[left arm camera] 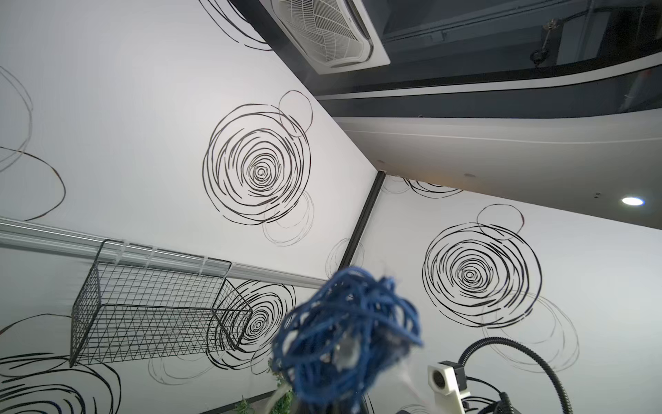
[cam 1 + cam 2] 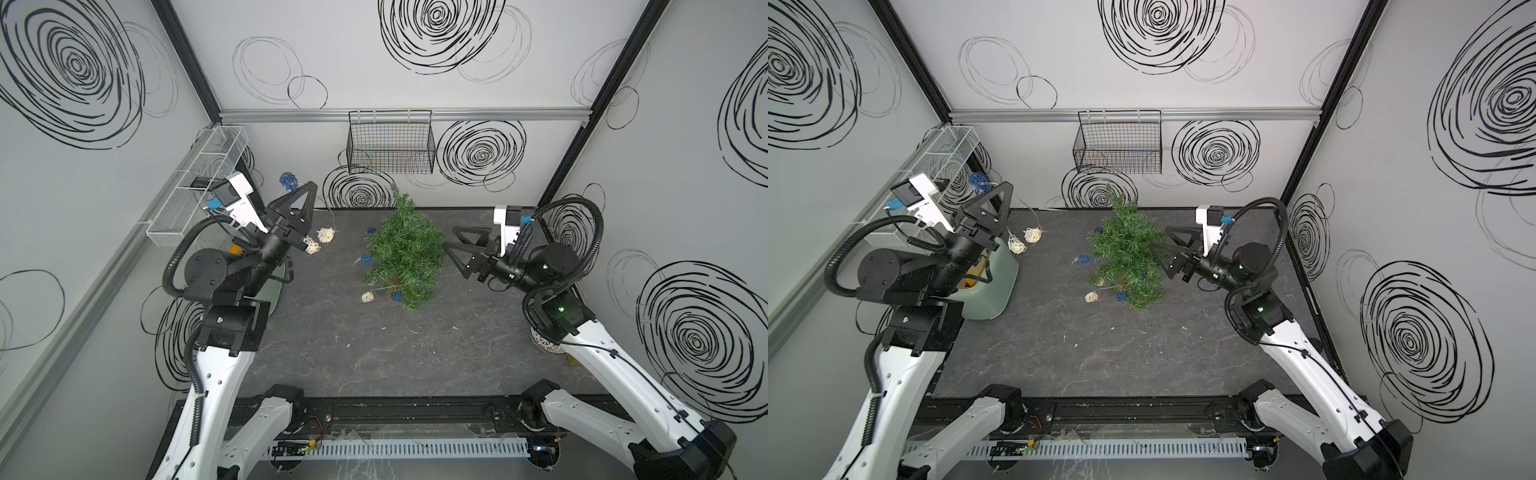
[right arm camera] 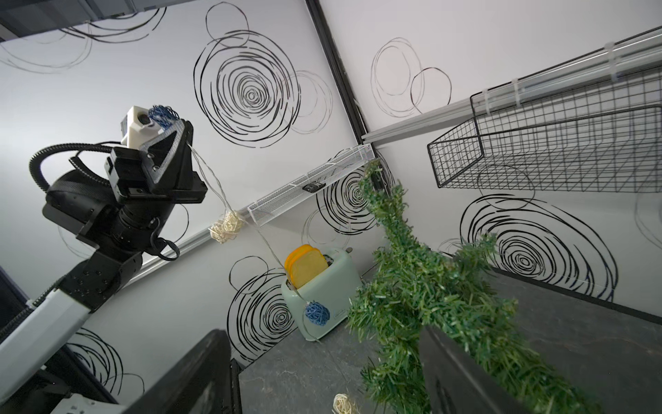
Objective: Remove string lights from the small christmas tree
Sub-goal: Remove the light string from the Christmas tree.
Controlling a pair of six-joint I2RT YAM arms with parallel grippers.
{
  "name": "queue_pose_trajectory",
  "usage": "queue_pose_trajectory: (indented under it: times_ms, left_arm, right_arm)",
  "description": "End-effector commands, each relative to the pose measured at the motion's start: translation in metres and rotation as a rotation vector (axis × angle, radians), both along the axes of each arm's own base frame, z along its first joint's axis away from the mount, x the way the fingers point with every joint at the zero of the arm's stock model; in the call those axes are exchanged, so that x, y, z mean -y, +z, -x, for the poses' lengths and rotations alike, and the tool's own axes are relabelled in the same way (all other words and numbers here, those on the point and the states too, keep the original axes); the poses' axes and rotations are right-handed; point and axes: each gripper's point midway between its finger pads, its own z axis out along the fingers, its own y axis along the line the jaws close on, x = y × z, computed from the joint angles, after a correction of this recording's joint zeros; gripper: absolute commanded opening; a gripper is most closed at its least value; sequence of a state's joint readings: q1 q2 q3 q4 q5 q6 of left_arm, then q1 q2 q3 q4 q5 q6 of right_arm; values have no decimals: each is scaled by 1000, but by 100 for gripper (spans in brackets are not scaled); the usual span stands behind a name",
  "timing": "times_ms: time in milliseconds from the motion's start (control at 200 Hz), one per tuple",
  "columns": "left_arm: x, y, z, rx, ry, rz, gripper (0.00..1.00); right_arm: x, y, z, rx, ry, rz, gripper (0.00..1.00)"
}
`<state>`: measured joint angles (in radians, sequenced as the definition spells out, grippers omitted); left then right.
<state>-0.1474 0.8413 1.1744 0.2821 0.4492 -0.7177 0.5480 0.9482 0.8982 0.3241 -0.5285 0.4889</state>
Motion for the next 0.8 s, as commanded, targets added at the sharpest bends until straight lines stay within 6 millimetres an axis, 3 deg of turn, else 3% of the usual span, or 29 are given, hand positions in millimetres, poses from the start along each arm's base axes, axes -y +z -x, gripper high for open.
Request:
queue_pose_trajectory:
  times_ms: [0, 340, 600, 796]
  left_arm:
    - [5, -13, 11, -16, -19, -9, 0]
    - [36, -11, 50, 14, -191, 20, 0]
    - [69, -16, 61, 1, -286, 11, 0]
    - [101, -14, 72, -1, -366, 1, 0]
  right_arm:
    - [-17, -24, 12, 34, 25, 86, 86]
    - [-66, -90, 55, 134, 69, 270, 85]
    - [-73, -136, 70, 139, 64, 320, 84]
    - [-77, -149, 83, 194, 96, 302, 83]
